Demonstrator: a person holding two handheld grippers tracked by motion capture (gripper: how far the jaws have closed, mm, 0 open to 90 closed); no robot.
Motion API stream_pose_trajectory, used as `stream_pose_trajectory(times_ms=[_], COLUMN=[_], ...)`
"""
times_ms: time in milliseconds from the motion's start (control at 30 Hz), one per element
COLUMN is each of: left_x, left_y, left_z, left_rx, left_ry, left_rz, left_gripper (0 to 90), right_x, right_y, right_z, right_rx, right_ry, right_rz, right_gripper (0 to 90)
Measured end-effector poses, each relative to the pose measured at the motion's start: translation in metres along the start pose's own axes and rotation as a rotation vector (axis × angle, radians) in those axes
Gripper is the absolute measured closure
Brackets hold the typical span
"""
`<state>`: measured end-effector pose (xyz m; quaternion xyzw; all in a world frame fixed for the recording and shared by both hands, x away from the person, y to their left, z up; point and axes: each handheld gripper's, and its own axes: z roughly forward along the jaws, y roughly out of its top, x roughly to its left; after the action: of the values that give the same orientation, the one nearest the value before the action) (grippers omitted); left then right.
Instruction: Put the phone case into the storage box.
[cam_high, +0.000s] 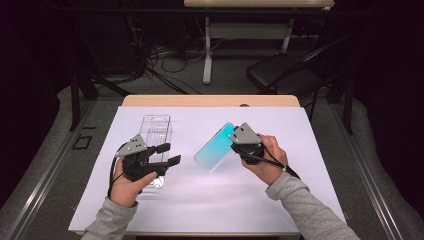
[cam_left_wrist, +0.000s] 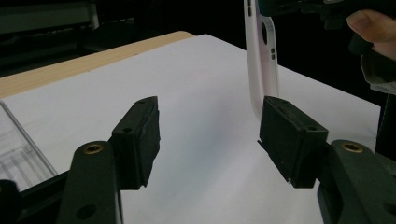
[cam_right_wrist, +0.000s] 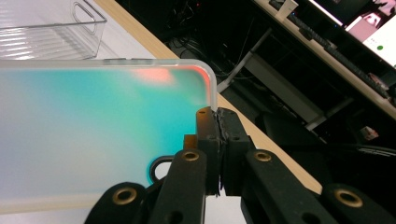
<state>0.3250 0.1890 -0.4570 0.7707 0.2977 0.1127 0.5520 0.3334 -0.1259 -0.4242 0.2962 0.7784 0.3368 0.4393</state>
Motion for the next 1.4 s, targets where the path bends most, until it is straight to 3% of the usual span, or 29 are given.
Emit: stream_pose_trajectory(times_ms=[400, 567, 733, 1400], left_x=[-0.002, -0.005, -0.008, -0.015], left_y=[0.021, 0.026, 0.03, 0.029], left_z=[0.016, 0.02, 0.025, 0.05], left_rx=[0.018, 0.018, 0.041, 0.11], left_ry=[-0.041, -0.074, -0.062, -0.157], left_rz=[0.015, -0.022, -0.029, -0.063], left_gripper=[44.0, 45.3, 45.5, 53.0], right_x=[0.0, 0.0, 0.001, 0.011], right_y=[0.006, 0.007, 0.007, 0.005], right_z=[-0.001, -0.002, -0.002, -0.003], right_rx=[-0.013, -0.016, -0.021, -0.031], right_ry=[-0.009, -0.009, -0.011, 0.003], right_rz=[-0.029, -0.03, -0.042, -0.076], right_gripper=[88.9, 88.9, 88.9, 88.9])
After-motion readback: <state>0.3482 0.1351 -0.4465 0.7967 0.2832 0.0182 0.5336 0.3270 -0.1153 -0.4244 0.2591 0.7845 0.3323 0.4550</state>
